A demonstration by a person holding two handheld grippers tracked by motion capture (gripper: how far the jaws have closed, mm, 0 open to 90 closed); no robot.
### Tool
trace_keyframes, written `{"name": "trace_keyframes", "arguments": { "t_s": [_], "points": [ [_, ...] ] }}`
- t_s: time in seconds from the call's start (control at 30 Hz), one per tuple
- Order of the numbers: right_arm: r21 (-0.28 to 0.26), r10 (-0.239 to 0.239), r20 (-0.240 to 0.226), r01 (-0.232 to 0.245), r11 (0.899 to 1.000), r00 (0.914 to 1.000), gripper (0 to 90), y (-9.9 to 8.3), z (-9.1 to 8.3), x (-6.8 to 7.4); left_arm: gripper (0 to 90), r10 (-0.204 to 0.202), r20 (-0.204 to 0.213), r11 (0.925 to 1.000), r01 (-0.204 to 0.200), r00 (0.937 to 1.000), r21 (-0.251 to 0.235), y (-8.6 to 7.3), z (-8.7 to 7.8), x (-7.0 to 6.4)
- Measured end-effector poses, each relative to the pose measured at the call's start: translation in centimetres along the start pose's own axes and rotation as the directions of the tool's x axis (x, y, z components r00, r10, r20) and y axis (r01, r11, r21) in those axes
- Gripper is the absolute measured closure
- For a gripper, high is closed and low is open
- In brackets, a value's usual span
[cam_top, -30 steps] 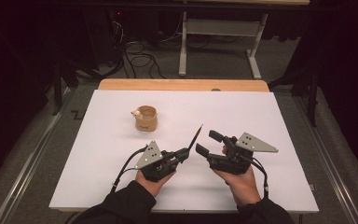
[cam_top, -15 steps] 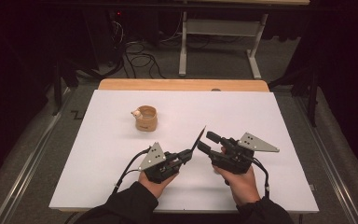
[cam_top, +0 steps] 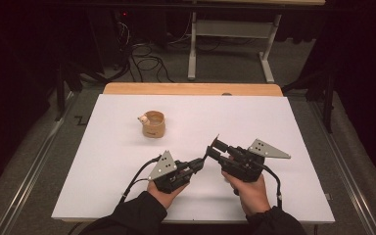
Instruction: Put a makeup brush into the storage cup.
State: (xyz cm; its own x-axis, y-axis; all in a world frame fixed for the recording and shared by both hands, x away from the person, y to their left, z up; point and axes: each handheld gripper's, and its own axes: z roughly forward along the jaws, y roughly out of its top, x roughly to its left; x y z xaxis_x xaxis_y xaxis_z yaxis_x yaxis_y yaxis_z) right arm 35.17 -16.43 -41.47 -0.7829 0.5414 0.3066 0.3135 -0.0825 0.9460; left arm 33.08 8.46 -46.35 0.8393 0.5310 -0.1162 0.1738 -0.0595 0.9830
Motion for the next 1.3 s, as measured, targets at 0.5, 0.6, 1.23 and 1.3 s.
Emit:
{"name": "trace_keyframes", "arguments": {
  "t_s": [0.5, 0.6, 1.23, 1.3],
  "points": [
    [-0.01, 0.031, 0.001, -0.031, 0.999, 0.9995, 74.2, -0.18, -0.11, -0.31, 84.1, 0.008, 0.004, 1.0, -0.008, 1.0, 0.002, -0.05, 0.16, -0.16],
    [-0.012, 0.035, 0.001, -0.035, 0.999, 0.9994, 75.8, -0.2, -0.1, -0.27, 84.1, 0.009, 0.003, 1.0, -0.009, 1.0, 0.0, -0.01, 0.11, -0.2],
    [-0.023, 0.084, -0.035, -0.085, 0.996, 0.9958, 84.1, -0.43, -0.11, -0.61, 84.1, 0.016, 0.0, 0.9998, -0.016, 0.9999, 0.005, -0.1, 0.2, -0.25],
    [-0.023, 0.087, -0.04, -0.088, 0.996, 0.9954, 84.8, -0.46, -0.07, -0.56, 84.1, 0.015, 0.0, 0.9998, -0.015, 0.9999, 0.008, -0.11, 0.23, -0.24]
  ]
}}
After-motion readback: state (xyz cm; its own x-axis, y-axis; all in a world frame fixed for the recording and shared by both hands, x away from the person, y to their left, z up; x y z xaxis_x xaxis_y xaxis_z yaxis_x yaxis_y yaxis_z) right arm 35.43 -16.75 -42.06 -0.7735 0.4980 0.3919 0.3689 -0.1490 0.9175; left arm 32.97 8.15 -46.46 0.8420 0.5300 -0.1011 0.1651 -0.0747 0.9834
